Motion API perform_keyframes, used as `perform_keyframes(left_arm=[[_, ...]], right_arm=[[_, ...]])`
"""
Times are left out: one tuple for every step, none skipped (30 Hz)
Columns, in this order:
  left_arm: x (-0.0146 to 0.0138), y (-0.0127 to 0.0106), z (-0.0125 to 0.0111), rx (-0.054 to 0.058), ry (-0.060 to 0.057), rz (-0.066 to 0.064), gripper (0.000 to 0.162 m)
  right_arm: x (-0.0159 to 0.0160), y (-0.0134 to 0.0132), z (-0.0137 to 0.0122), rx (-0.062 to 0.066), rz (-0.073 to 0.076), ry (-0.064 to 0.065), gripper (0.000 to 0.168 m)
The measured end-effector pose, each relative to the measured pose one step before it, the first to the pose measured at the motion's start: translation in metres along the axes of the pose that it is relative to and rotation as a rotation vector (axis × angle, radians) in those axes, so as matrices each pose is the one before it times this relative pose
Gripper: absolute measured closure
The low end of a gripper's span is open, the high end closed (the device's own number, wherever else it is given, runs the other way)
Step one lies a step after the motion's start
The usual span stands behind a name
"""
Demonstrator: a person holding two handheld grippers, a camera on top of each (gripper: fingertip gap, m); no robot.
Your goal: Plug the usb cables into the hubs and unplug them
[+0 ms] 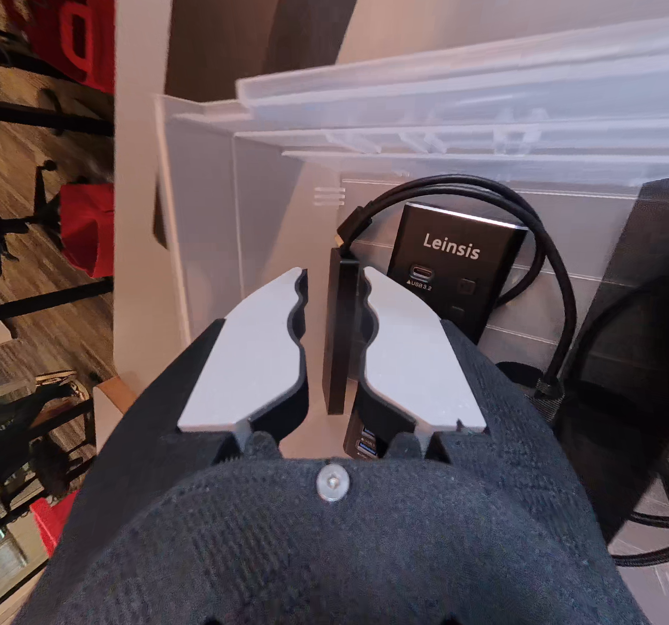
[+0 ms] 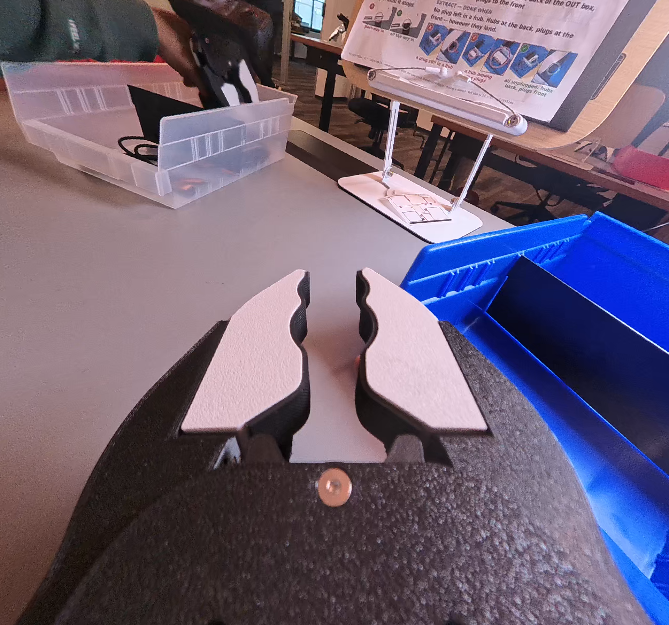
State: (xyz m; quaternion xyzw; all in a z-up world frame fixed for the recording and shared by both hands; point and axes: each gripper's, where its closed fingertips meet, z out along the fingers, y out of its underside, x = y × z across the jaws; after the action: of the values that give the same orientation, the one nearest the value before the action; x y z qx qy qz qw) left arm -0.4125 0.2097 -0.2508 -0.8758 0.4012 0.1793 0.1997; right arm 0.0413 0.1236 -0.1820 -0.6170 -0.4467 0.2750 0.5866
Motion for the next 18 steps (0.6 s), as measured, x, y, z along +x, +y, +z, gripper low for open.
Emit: perform_keyframes(left_arm=[[0.00262,0.00339,0.00572,-0.0391,0.0252,0.0009,0.137],[-0.00094,0.00353,0.00466,-0.0358,0.0022,0.0077,0.139],[-0.00045,0.00059,0.00238,-0.0120,0.0057,0.0186,0.141],[0.00056,0.00027,0.00217,-0.0089,0.0126,0.0028,0.144],[0.00139,0.00088,0.00310,-0.0104,0.0154,-0.0073,0.149],[-0.00165,0.00133,0.00380,-0.0121,-0.0124,0.0041,0.150],[-0.00034,-0.00097,0.00070,0.0030,-0.0073,0.0237,0.151],[-0.00037,-0.00020,0.00002,-0.0037,-0.0067,0.0179,0.151],[-0.00061,0.00055,-0.00041,-0.0079,-0.0140,0.0223,0.150],[-0.00075,0.00122,-0.00210,-0.0136,-0.0215,0.0188,0.151],[-0.00118,0.00053,-0.00475,-0.0043,-0.0270,0.0174,0.150],[-0.00250,-0.00265,-0.00899,0.0225,-0.0303,0.0027,0.150],[-0.00322,-0.00431,-0.01322,0.0377,-0.0219,-0.0165,0.150],[-0.00637,-0.00480,-0.01686,0.0404,-0.0340,-0.0242,0.150],[-0.00996,-0.00633,-0.02000,0.0482,-0.0542,-0.0201,0.150],[-0.00978,-0.00841,-0.02188,0.0526,-0.0499,-0.0242,0.150],[-0.00897,-0.01210,-0.02317,0.0641,-0.0473,-0.0262,0.150],[-0.00754,-0.01505,-0.02344,0.0664,-0.0479,-0.0187,0.150]], right_arm=[[0.00076,0.00036,-0.00027,-0.0013,0.0022,0.0003,0.143],[0.00063,0.00046,-0.00038,-0.0012,0.0022,-0.0002,0.143],[0.00074,0.00038,-0.00016,-0.0015,0.0026,0.0000,0.143],[0.00071,0.00045,-0.00008,-0.0013,0.0032,-0.0005,0.143],[0.00034,0.00039,0.00015,-0.0011,0.0042,-0.0027,0.143],[0.00003,0.00064,0.00030,-0.0019,0.0046,-0.0040,0.143],[-0.00015,0.00063,0.00037,-0.0026,0.0029,-0.0032,0.143],[-0.00018,0.00092,0.00034,-0.0039,-0.0002,-0.0022,0.143],[-0.00020,0.00096,0.00032,-0.0047,-0.0022,-0.0008,0.143],[-0.00026,0.00088,0.00000,-0.0036,-0.0025,-0.0003,0.143],[-0.00039,0.00018,-0.00015,-0.0010,-0.0019,-0.0009,0.143],[-0.00049,-0.00049,-0.00040,0.0025,-0.0010,-0.0015,0.143],[-0.00067,-0.00109,-0.00038,0.0053,0.0011,-0.0034,0.143],[-0.00099,-0.00118,-0.00011,0.0059,0.0040,-0.0060,0.143],[-0.00114,-0.00106,0.00012,0.0048,0.0060,-0.0075,0.143],[-0.00130,-0.00106,0.00034,0.0042,0.0061,-0.0076,0.143],[-0.00147,-0.00125,0.00038,0.0054,0.0054,-0.0069,0.143],[-0.00187,-0.00138,0.00044,0.0050,0.0040,-0.0071,0.143]])
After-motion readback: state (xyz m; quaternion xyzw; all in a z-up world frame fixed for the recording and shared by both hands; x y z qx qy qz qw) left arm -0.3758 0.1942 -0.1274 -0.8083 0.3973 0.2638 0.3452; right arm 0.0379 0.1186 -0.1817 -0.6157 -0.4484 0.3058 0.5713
